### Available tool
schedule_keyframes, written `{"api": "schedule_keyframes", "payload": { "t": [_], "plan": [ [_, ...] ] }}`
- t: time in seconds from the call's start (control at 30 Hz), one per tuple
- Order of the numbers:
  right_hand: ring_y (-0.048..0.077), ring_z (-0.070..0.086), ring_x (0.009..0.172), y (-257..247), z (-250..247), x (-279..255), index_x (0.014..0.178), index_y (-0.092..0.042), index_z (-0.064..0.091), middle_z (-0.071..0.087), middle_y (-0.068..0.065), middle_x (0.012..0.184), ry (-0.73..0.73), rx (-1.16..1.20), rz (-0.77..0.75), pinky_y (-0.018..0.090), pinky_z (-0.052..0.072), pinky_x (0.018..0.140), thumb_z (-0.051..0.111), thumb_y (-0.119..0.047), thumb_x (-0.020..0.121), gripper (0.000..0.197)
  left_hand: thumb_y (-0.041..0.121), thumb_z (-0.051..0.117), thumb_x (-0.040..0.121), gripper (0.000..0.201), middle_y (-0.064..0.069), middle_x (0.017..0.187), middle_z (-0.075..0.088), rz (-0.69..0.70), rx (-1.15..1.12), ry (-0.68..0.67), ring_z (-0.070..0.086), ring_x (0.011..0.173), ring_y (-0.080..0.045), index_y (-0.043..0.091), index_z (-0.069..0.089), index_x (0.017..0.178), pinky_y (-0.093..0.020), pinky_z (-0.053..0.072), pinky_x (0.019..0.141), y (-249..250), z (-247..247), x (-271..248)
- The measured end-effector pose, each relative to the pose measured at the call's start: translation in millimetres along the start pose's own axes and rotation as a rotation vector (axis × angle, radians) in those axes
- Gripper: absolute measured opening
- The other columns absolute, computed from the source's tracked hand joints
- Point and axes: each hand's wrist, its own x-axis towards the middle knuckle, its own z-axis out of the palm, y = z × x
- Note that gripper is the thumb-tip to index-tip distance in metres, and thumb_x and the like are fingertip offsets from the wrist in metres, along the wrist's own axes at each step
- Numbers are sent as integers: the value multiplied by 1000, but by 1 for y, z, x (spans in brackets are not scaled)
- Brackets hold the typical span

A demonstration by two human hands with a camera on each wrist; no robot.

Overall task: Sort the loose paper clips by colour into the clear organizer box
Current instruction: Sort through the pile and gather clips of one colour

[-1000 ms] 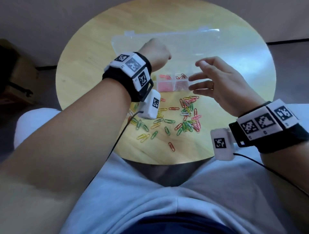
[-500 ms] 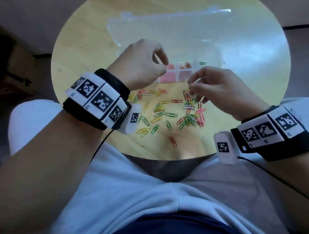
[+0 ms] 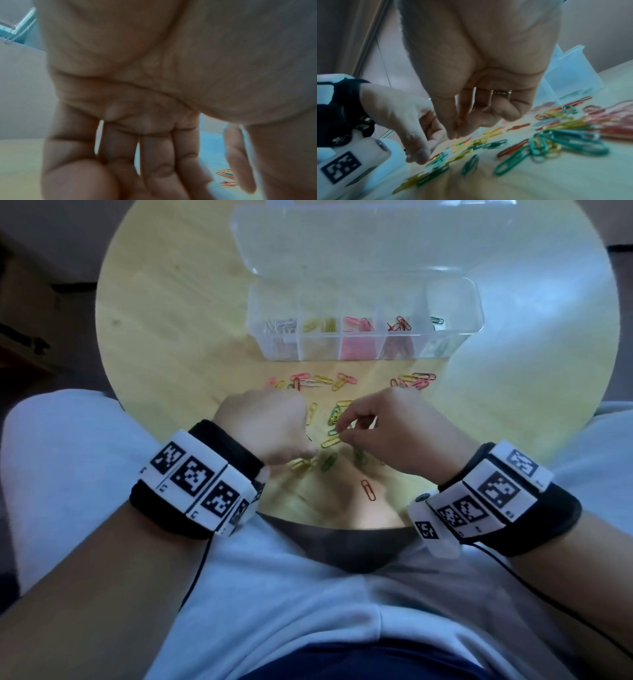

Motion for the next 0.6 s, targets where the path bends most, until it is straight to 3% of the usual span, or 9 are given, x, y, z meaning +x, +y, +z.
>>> {"api": "schedule_keyframes", "payload": {
  "t": [0.1, 0.3, 0.5, 0.6],
  "plan": [
    [10, 55, 70, -6, 8, 0, 95, -30, 76, 61, -11, 74, -25, -14, -33, 28, 47, 68, 68, -29, 85, 13, 45, 66, 73, 25, 5, 70, 68, 14, 22, -20, 65, 71, -19, 19, 68, 73, -34, 55, 68, 3, 0, 0],
    [13, 55, 77, -3, 11, 1, 104, -30, 74, 60, -11, 80, -28, -54, -19, 29, 48, 71, 67, -30, 86, 20, 38, 67, 70, 16, 7, 69, 69, 10, 49, -59, 65, 71, -16, 23, 71, 73, -31, 55, 68, -2, 1, -3],
    [15, 55, 74, 1, 12, 3, 97, -34, 75, 55, -12, 72, -34, -106, 43, 25, 40, 62, 69, -31, 81, 17, 36, 71, 71, 13, 7, 73, 68, 27, 71, -46, 64, 75, -20, 23, 71, 74, -32, 54, 69, 4, 7, -1],
    [18, 61, 75, 3, 11, 3, 87, -34, 75, 64, -8, 80, -27, -134, 91, 28, 50, 64, 71, -28, 76, 14, 34, 69, 72, 13, 6, 73, 68, 37, 71, -24, 64, 74, -19, 22, 72, 74, -30, 52, 66, 6, 7, -2]
  ]
}}
